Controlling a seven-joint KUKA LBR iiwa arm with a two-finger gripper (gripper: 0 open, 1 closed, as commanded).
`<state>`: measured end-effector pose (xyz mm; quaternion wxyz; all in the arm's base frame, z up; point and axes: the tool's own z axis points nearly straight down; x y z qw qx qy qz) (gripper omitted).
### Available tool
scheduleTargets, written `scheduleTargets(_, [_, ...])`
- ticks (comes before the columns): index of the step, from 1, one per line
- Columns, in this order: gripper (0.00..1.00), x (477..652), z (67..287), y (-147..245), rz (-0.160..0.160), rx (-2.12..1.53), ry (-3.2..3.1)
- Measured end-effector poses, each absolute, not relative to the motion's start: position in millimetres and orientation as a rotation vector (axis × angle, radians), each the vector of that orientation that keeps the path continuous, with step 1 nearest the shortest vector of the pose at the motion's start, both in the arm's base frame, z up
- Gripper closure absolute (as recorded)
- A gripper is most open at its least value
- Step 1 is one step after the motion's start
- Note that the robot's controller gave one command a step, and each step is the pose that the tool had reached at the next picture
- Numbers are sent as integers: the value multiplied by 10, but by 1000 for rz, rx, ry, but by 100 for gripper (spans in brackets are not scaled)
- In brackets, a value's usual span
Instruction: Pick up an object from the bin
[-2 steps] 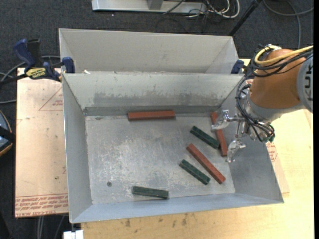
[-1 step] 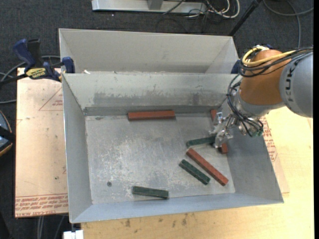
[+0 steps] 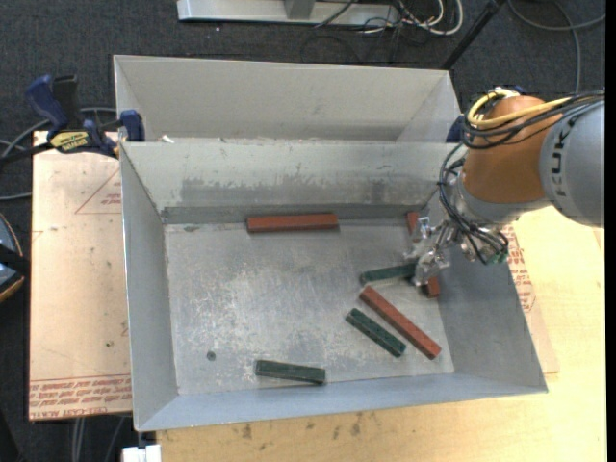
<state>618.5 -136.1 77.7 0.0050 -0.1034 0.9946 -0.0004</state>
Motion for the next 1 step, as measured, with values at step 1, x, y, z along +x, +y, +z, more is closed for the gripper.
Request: scheduleTargets(1, [100, 5998, 2868, -1167, -1, -468, 3102])
